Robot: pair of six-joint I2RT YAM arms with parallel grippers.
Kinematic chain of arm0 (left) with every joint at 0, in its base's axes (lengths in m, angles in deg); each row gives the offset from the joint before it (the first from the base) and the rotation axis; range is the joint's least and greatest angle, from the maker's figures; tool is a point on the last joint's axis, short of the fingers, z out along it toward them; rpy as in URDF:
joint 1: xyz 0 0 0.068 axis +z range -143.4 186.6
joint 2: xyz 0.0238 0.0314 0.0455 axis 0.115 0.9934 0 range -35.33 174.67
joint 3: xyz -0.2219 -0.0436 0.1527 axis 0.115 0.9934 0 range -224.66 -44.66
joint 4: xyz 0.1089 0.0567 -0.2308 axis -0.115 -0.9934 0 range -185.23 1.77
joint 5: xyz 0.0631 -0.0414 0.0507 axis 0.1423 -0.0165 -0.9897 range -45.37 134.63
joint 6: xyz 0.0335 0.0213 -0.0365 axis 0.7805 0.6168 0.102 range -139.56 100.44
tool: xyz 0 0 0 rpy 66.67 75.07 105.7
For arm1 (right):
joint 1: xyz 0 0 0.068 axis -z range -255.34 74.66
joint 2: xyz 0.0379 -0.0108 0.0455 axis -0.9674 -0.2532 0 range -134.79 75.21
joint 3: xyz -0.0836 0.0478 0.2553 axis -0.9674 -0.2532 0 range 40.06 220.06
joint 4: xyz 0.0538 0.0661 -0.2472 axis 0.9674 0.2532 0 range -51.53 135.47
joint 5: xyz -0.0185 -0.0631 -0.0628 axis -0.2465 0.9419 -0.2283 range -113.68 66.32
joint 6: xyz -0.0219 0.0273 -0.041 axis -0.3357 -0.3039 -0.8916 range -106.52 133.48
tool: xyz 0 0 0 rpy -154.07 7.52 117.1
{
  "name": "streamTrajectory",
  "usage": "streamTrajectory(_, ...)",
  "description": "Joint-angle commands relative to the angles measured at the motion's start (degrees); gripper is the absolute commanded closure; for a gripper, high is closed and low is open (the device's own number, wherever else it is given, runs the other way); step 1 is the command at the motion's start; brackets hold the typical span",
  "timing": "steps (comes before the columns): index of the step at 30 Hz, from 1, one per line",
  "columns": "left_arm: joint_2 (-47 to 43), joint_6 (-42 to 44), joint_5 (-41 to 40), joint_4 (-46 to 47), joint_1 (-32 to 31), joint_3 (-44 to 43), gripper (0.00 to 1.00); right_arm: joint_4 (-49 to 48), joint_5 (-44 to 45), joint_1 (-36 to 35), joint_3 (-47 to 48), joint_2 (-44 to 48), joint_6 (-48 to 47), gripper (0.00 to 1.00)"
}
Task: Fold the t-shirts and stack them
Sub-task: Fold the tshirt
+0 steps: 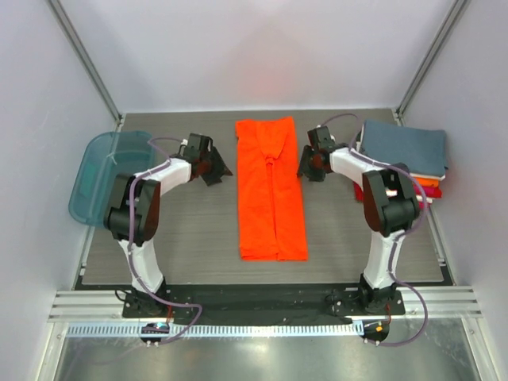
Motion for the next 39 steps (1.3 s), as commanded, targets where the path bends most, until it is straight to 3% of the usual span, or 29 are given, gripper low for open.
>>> streamTrajectory(1, -10.9, 0.8, 1.9, 0.5, -4.1, 9.6, 0.51, 0.8, -0.2, -2.1, -8.7, 13.6, -1.5, 0.5)
streamTrajectory(8, -25.1, -0.6, 2.8, 1.3, -9.5, 25.8, 0.51, 0.3, -3.7, -5.9, -31.4, 31.6, 1.1, 0.51)
streamTrajectory(17, -39.4, -8.1, -0.4, 1.4, -19.9, 40.3, 0.52, 3.7, -5.7, -13.7, -46.0, 45.3, 9.8, 0.56)
streamTrajectory(25, -39.0, -14.0, -1.9, 3.1, -26.6, 43.8, 0.54, 4.6, -7.7, -15.5, -50.2, 50.7, 11.0, 0.61)
streamTrajectory(35, -37.8, -15.2, -2.2, 4.3, -27.0, 43.7, 0.54, 3.9, -9.1, -16.2, -50.7, 49.5, 10.7, 0.67)
streamTrajectory(39, -37.3, -15.4, -1.8, 4.5, -26.9, 43.9, 0.6, 4.0, -10.8, -16.9, -51.4, 49.9, 10.7, 0.67)
